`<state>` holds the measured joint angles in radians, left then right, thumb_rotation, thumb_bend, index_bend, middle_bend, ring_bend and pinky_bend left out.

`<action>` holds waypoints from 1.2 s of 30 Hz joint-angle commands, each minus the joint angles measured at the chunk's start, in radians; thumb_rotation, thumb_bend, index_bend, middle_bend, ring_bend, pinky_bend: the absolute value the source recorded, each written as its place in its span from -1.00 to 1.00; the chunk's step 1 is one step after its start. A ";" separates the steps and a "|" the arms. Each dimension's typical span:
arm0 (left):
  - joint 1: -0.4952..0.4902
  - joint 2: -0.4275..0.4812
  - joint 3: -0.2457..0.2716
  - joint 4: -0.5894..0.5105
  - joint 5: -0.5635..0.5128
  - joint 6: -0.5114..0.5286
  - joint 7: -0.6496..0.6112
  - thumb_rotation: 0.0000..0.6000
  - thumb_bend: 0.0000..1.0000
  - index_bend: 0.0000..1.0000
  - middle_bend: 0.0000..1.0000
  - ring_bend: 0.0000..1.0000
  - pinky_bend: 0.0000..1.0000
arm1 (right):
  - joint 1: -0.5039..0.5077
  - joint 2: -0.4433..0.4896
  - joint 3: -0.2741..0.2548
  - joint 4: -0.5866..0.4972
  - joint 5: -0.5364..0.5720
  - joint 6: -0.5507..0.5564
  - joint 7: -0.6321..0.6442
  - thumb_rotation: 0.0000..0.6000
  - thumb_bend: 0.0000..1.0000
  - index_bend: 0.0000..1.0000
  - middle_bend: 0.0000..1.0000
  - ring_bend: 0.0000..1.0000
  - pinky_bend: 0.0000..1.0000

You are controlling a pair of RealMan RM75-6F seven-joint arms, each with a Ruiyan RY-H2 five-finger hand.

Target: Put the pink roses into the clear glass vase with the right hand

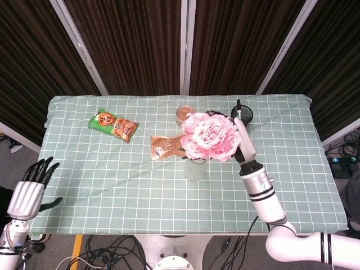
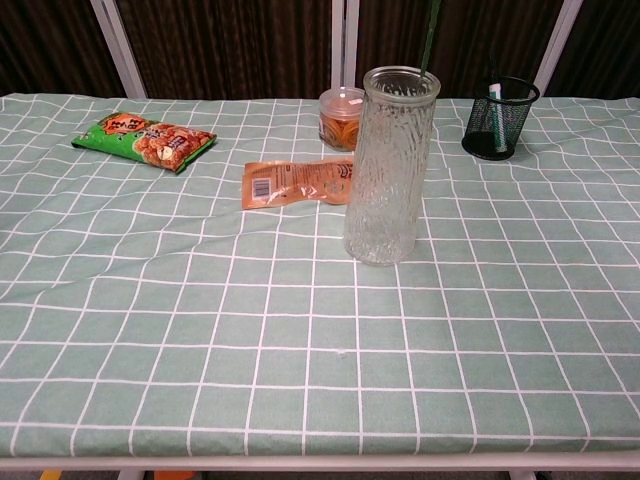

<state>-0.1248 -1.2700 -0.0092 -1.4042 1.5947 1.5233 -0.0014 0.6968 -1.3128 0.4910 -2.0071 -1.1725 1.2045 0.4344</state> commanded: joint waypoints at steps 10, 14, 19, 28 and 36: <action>0.004 -0.004 -0.003 0.030 -0.004 0.009 -0.007 1.00 -1.00 -0.78 -1.00 -1.00 -0.75 | 0.034 -0.153 -0.100 0.312 -0.158 -0.063 0.219 1.00 -0.71 0.28 -0.12 -0.25 -0.01; 0.007 -0.008 -0.001 0.042 -0.006 0.009 -0.021 1.00 -1.00 -0.78 -1.00 -1.00 -0.75 | 0.033 -0.179 -0.125 0.363 -0.171 -0.074 0.253 1.00 -0.75 0.25 -0.12 -0.25 -0.01; 0.008 -0.012 -0.003 0.050 -0.013 0.006 -0.026 1.00 -1.00 -0.78 -1.00 -1.00 -0.75 | 0.026 -0.196 -0.149 0.408 -0.177 -0.090 0.295 1.00 -0.78 0.19 -0.12 -0.25 -0.01; 0.006 -0.015 -0.008 0.043 -0.022 -0.001 -0.014 1.00 -1.00 -0.78 -1.00 -1.00 -0.75 | 0.040 -0.115 -0.221 0.401 -0.239 -0.219 0.397 1.00 -1.00 -0.83 -0.74 -0.95 -0.76; 0.002 -0.013 -0.011 0.033 -0.016 0.003 -0.007 1.00 -1.00 -0.78 -1.00 -1.00 -0.75 | -0.022 0.024 -0.227 0.343 -0.298 -0.130 0.377 1.00 -1.00 -1.00 -1.00 -1.00 -1.00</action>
<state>-0.1228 -1.2834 -0.0205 -1.3709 1.5787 1.5266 -0.0083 0.7071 -1.3473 0.2742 -1.6350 -1.4457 1.0241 0.8335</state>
